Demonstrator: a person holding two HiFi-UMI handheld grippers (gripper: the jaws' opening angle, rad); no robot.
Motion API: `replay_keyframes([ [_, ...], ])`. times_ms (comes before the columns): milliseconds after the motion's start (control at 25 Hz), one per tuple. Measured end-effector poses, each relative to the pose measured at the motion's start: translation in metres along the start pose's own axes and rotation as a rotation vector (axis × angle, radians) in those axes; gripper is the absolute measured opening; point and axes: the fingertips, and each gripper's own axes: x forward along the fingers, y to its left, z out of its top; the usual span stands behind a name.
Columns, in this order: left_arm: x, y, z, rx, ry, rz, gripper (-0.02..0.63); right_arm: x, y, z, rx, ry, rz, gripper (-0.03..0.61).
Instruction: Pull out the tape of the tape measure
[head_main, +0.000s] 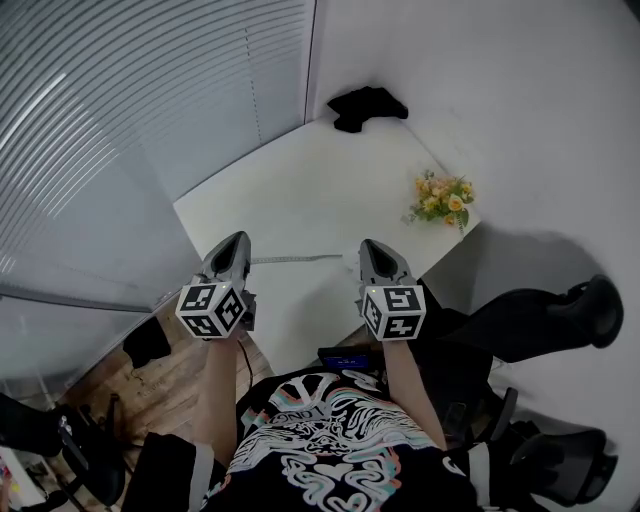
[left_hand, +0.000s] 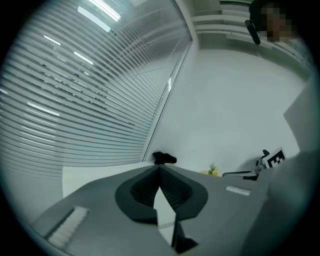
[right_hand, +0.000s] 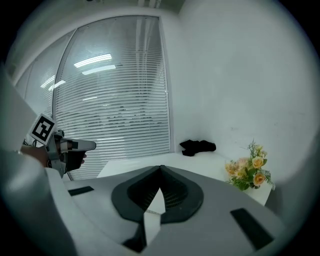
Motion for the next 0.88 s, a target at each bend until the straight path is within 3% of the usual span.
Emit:
replay_keyframes([
  [280,-0.001,-0.010,-0.001,0.079,0.023,0.011,0.002,-0.006,-0.004,-0.001,0.000,-0.008,-0.010,0.002],
  [880,-0.003,-0.010,0.000,0.080,0.024,0.042,0.002,-0.012,-0.011,-0.003,-0.004,-0.004,-0.024,0.001],
])
